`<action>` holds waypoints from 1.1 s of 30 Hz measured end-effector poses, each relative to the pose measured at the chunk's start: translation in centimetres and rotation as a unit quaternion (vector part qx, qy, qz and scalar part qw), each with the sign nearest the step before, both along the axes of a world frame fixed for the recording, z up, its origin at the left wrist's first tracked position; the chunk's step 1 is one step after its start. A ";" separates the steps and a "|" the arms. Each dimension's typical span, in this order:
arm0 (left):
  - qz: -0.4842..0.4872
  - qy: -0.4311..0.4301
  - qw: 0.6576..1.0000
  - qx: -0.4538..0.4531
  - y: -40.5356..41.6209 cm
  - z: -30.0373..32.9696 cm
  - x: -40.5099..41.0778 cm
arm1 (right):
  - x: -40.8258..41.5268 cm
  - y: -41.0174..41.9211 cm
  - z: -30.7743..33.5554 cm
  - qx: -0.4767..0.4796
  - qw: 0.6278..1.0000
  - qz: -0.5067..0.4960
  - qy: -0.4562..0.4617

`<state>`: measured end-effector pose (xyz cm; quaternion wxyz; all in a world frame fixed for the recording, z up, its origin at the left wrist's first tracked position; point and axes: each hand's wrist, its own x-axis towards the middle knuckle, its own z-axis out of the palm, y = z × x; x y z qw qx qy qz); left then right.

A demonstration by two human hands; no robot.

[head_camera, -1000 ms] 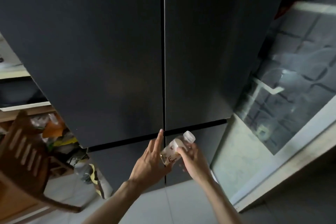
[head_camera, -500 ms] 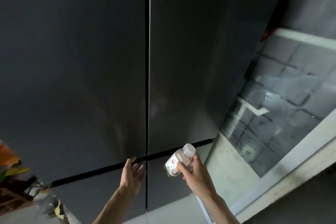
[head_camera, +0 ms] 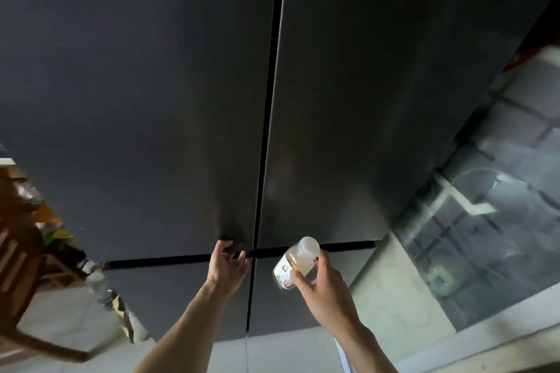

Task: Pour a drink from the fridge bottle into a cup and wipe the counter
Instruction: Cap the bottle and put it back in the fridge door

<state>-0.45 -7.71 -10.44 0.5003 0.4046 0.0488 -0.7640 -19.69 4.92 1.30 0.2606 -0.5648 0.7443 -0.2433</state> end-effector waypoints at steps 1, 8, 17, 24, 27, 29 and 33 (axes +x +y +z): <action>0.002 -0.006 1.000 0.000 0.2 0.0 -0.2 | -0.2 -0.1 0.0 0.002 1.000 0.011 0.005; 0.032 -0.114 0.993 0.020 2.1 0.4 -1.5 | -3.9 -1.2 0.4 -0.009 0.998 0.069 0.008; 0.031 -0.246 0.968 0.038 9.3 1.2 0.0 | -5.6 -3.4 -1.7 -0.025 0.987 0.151 -0.056; 0.244 -0.810 0.509 -0.159 17.4 16.5 -1.2 | -5.3 -3.2 -2.6 0.036 0.976 0.199 -0.083; 0.187 -0.881 0.167 -0.400 20.0 25.5 -3.2 | -4.6 -3.6 -2.3 0.036 0.969 0.229 -0.089; 0.115 -0.895 0.022 -0.430 20.1 29.8 -3.1 | -3.8 -4.0 -1.6 0.021 0.963 0.254 -0.091; -0.051 -0.947 -0.099 -0.303 17.2 32.8 0.6 | -1.5 -4.5 -0.2 0.021 0.945 0.301 -0.124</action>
